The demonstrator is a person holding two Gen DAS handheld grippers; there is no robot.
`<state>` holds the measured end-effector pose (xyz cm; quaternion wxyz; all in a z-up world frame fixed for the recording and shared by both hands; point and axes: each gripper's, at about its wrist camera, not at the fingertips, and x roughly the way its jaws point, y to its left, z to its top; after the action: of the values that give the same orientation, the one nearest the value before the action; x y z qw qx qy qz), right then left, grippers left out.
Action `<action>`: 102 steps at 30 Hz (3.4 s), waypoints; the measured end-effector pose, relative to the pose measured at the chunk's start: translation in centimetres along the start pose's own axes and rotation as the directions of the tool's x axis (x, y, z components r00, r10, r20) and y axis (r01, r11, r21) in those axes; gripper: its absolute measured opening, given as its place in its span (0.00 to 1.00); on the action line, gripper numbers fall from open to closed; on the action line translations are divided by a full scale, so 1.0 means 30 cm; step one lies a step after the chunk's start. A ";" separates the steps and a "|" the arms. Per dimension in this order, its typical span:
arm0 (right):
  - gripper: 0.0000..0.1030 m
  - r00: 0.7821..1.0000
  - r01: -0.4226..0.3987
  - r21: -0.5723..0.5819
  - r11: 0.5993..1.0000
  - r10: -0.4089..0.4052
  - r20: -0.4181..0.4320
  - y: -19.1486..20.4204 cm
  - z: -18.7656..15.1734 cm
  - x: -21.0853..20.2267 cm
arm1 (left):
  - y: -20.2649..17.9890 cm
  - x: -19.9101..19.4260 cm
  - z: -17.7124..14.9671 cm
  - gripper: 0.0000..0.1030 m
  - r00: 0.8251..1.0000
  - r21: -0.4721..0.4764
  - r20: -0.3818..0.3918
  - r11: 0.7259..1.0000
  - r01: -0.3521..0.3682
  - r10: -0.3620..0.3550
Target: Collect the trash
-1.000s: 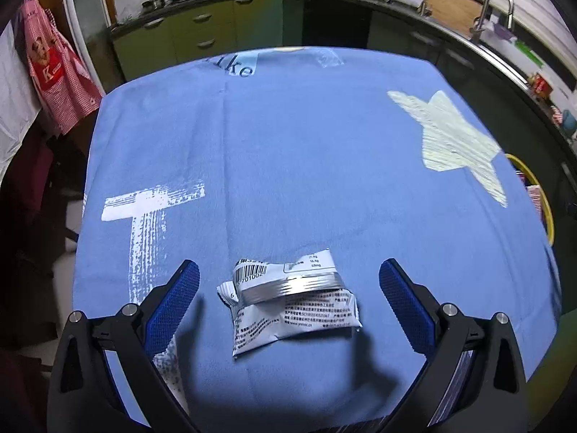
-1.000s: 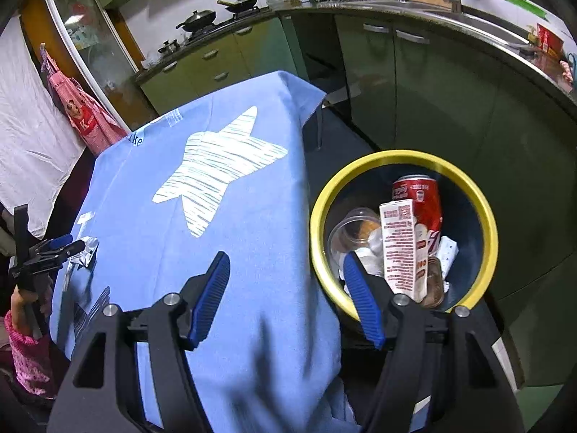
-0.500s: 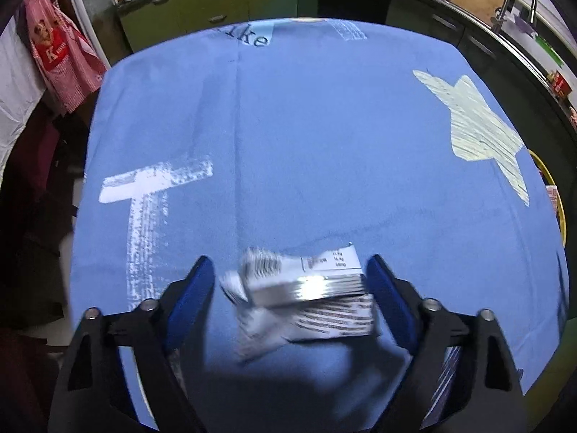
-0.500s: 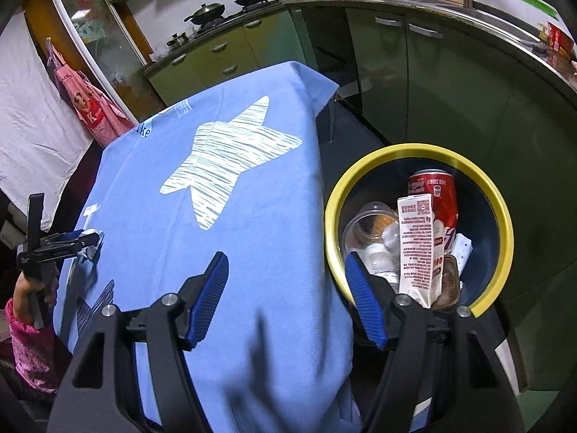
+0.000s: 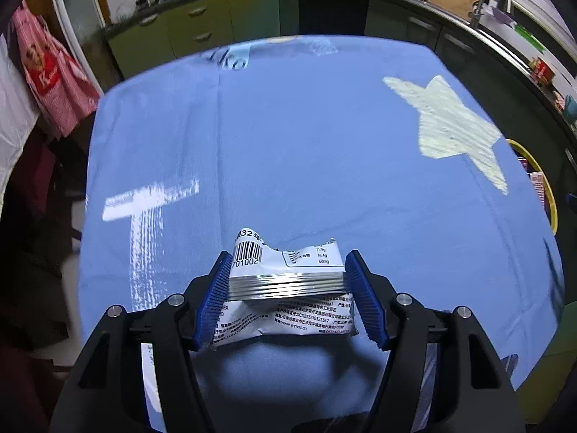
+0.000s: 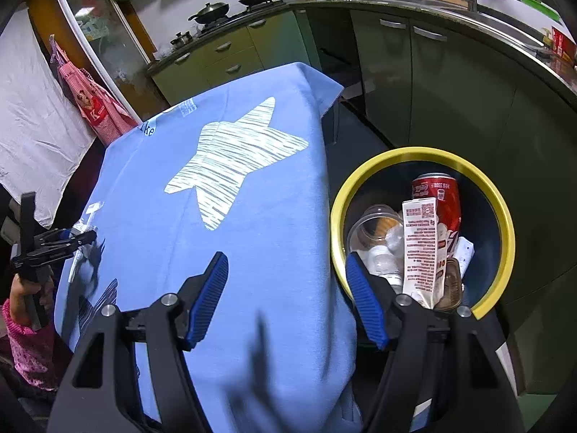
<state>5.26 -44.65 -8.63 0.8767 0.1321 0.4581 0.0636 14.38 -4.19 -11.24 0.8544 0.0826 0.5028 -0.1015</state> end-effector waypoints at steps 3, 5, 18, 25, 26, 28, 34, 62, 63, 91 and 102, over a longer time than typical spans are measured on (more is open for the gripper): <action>0.62 1.000 0.003 0.003 1.000 -0.003 0.000 0.001 -0.004 -0.001 | -0.039 -0.048 0.009 0.62 0.999 0.030 0.032 1.000 0.007 -0.008; 0.62 1.000 0.008 0.005 1.000 -0.008 0.002 -0.004 -0.011 -0.009 | -0.069 -0.076 0.019 0.62 0.999 0.051 0.049 0.998 0.022 -0.024; 0.62 0.985 0.131 0.130 0.983 -0.144 0.093 -0.186 -0.143 -0.229 | -0.634 -0.235 0.258 0.63 0.925 0.403 0.082 0.862 0.309 -0.370; 0.64 0.973 0.176 0.231 0.957 -0.206 0.109 -0.332 -0.244 -0.326 | -1.124 -0.149 0.354 0.64 0.842 0.587 -0.072 0.659 0.469 -0.535; 0.64 0.972 0.179 0.241 0.954 -0.210 0.106 -0.351 -0.258 -0.330 | -1.178 -0.128 0.356 0.64 0.839 0.605 -0.091 0.639 0.475 -0.537; 0.64 0.971 0.184 0.259 0.948 -0.216 0.101 -0.380 -0.277 -0.335 | -1.263 -0.097 0.357 0.64 0.839 0.630 -0.118 0.613 0.477 -0.532; 0.64 0.974 0.177 0.300 0.937 -0.210 0.084 -0.440 -0.309 -0.311 | -1.548 -0.014 0.385 0.66 0.840 0.703 -0.178 0.531 0.473 -0.512; 0.94 0.957 0.167 0.011 0.986 -0.165 0.238 0.141 -0.236 -0.290 | -0.423 -0.526 -0.012 0.96 0.871 0.197 0.466 0.978 0.066 -0.153; 0.94 0.952 0.182 0.002 0.983 -0.177 0.250 0.170 -0.234 -0.297 | -0.353 -0.540 -0.049 0.96 0.877 0.136 0.467 0.989 0.057 -0.114; 0.94 0.874 0.321 0.008 0.947 -0.299 0.382 0.327 -0.334 -0.521 | -0.029 -0.699 -0.327 0.96 0.869 -0.099 0.494 0.995 0.032 0.021; 0.94 0.878 0.311 0.006 0.950 -0.290 0.381 0.335 -0.325 -0.502 | -0.041 -0.686 -0.324 0.96 0.875 -0.095 0.485 0.995 0.033 0.018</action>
<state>-11.27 -36.84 0.81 0.9507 0.0449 0.2942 -0.0869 -3.86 -1.16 2.08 0.9558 0.0096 0.2775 -0.0968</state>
